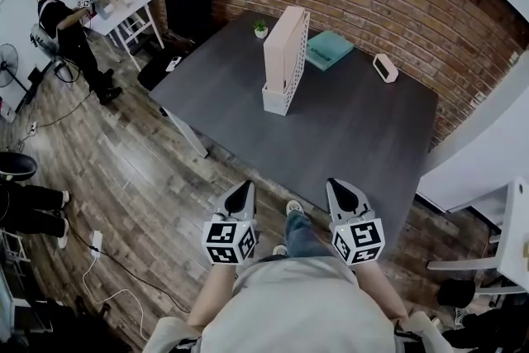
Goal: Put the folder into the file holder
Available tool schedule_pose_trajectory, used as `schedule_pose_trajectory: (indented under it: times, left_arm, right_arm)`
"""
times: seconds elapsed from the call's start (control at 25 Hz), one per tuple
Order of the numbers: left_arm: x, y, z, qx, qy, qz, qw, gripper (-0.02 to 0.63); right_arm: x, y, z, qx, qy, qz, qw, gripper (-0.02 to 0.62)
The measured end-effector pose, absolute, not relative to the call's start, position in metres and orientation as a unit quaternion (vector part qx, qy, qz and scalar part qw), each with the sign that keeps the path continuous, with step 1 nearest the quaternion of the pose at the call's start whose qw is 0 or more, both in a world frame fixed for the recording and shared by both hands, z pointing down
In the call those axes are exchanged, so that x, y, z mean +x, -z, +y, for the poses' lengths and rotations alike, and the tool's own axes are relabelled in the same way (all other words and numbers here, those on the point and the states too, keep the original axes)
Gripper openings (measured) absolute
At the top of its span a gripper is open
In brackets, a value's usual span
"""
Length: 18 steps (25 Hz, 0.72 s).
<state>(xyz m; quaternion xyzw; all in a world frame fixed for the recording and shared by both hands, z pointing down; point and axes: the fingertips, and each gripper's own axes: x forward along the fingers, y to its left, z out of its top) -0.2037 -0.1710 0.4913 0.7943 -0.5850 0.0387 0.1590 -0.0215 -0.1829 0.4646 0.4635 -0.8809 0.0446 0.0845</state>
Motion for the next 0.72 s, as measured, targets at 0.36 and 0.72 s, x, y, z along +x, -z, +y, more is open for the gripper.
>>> schedule_pose_trajectory:
  times: [0.36,0.72]
  left_arm:
    - [-0.203,-0.493,-0.174,0.795,-0.039,-0.582,0.169,0.011]
    - [-0.193,-0.490,-0.183,0.806,-0.040,-0.567,0.164,0.011]
  right_arm:
    - [-0.017,-0.461,-0.181,0.470,-0.054,-0.877,0.082,0.003]
    - [-0.012,-0.459,-0.194,0.475,-0.059,-0.876,0.064,0.003]
